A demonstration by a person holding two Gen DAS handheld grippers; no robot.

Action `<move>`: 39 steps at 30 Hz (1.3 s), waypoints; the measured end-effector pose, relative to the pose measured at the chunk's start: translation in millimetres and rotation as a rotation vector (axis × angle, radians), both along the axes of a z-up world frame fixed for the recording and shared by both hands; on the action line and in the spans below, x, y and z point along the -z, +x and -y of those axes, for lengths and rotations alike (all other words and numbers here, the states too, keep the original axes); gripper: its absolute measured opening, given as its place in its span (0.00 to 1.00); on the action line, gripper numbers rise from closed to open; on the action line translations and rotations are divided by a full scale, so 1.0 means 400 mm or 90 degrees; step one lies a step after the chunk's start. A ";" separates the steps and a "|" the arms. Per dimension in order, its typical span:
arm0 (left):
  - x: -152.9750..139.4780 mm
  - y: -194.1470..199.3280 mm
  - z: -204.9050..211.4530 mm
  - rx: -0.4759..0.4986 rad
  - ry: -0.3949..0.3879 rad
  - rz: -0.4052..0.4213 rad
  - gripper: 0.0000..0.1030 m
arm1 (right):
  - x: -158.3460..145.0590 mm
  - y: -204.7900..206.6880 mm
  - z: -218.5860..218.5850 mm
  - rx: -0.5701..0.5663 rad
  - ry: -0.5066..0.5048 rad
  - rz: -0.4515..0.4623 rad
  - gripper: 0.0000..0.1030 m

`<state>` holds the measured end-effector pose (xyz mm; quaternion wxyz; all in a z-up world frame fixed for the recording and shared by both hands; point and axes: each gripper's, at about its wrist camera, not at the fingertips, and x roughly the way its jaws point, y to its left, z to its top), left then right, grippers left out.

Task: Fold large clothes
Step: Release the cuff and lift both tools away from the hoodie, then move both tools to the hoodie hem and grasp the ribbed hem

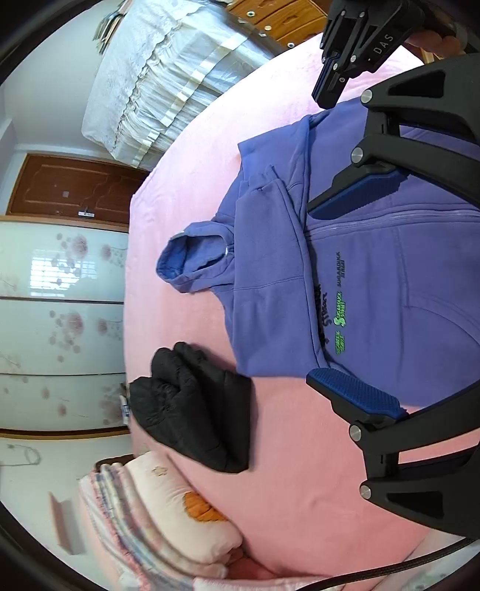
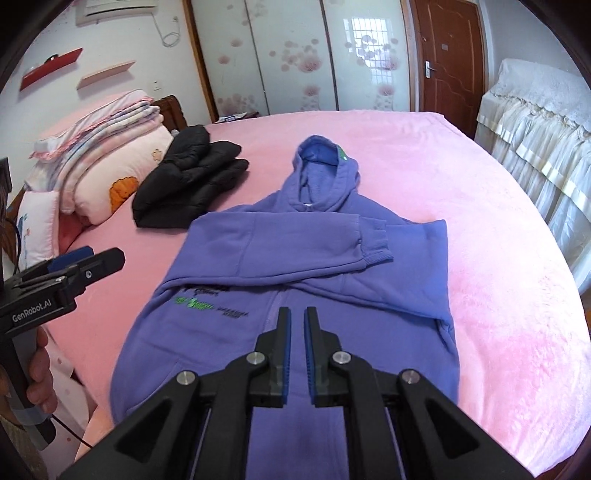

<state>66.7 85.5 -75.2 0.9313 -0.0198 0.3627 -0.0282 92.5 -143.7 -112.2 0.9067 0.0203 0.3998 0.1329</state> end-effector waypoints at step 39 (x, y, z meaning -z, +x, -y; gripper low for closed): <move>0.112 -0.386 -0.209 -0.005 0.013 -0.067 0.87 | -0.013 -0.424 0.082 0.057 -0.031 0.027 0.23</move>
